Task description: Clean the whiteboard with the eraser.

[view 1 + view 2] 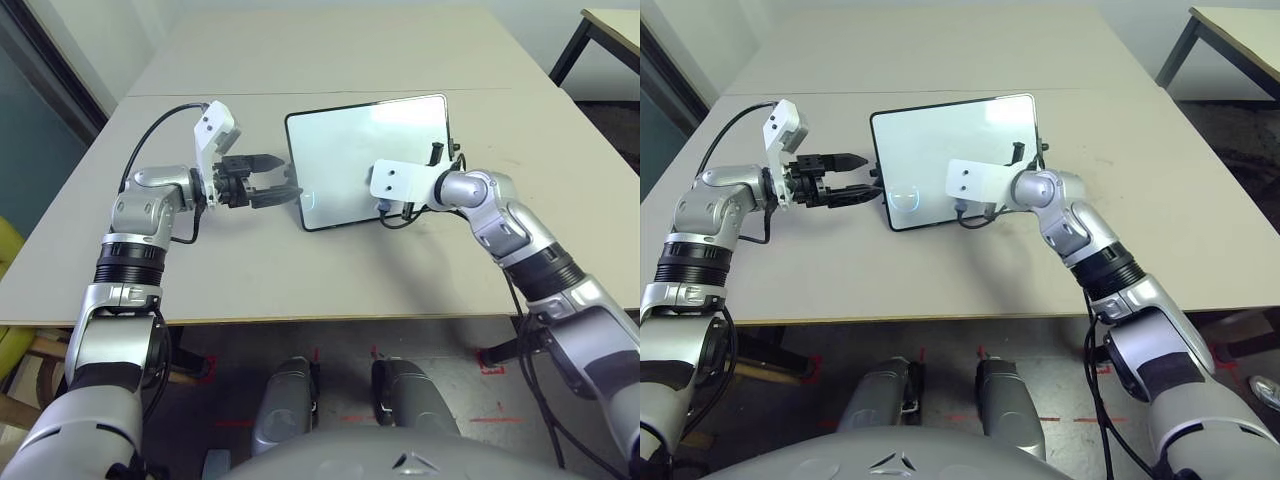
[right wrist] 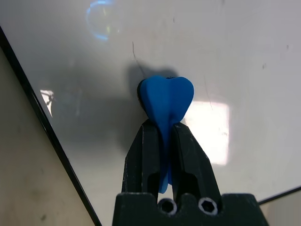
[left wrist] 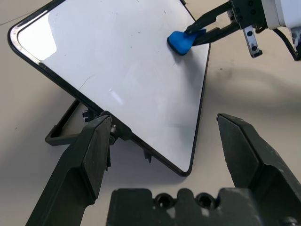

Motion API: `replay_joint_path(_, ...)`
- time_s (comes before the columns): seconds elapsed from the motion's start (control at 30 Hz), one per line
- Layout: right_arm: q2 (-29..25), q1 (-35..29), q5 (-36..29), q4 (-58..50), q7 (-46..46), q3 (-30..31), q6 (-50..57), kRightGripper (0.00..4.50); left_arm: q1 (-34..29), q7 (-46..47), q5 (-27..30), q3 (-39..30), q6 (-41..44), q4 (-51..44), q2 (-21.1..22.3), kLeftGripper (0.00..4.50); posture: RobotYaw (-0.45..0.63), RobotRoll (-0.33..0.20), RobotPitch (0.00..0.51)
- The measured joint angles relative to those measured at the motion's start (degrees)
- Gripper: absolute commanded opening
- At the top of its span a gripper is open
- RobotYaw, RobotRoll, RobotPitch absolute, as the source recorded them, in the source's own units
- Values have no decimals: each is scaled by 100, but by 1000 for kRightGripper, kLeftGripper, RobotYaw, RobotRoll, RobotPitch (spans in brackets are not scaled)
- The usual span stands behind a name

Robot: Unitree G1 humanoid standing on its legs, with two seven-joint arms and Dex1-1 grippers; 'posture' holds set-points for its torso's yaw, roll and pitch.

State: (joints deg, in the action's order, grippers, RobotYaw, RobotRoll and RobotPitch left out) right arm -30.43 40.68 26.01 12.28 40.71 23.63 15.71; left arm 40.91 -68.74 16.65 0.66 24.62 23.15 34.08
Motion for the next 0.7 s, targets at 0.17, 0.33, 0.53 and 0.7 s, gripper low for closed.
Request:
replay_joint_path(0.17, -268, -50, -59, 153, 3, -195, -86, 111, 0, 1, 0, 0, -1, 2, 2, 4500, 120, 0, 106)
replay_joint_path(0.33, -274, -347, -656, -105, 223, -756, 379, 111, -1, 31, 0, -31, -3, 3, 25, 4500, 128, 0, 103)
replay_joint_path(0.53, -271, -513, -1439, -321, 99, -1861, 1416, 110, 1, 216, 1, -234, -46, 42, 61, 4500, 132, 0, 101)
replay_joint_path(0.7, -480, -650, -1807, -344, -74, -2465, 1927, 110, -3, 253, 9, -283, -48, 39, 107, 4500, 140, 0, 101)
